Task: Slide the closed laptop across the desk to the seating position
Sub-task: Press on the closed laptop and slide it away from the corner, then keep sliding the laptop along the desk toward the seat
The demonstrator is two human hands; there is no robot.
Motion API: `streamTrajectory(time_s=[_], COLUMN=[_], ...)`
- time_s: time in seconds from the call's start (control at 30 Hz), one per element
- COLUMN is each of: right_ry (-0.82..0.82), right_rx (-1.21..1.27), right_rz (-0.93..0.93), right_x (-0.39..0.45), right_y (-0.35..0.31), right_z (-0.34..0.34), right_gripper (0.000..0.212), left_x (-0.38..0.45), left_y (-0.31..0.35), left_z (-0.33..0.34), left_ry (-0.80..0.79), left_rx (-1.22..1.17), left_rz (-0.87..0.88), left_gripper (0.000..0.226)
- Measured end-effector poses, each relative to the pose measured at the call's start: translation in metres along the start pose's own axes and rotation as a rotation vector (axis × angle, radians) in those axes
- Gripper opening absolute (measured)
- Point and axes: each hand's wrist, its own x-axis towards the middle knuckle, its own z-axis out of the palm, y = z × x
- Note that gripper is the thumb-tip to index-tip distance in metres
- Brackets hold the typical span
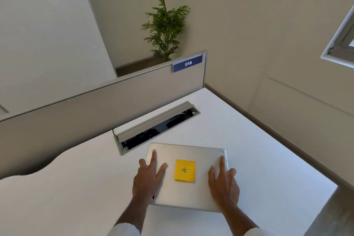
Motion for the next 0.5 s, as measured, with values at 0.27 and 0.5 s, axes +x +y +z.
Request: streamTrajectory(time_s=[0.27,0.5], right_ry=[-0.020,-0.037], right_rx=[-0.011,-0.099], right_rz=[-0.093,-0.197], right_x=[-0.035,-0.062], right_y=[-0.049,-0.083], right_z=[0.040,0.070], right_gripper=[0.060,0.065], left_x=[-0.019,-0.035], left_y=[-0.068,-0.125], left_z=[-0.035,-0.054], left_ry=[0.035,0.048], left_rx=[0.000,0.005], left_rz=[-0.106,-0.172], left_gripper=[0.073,0.075])
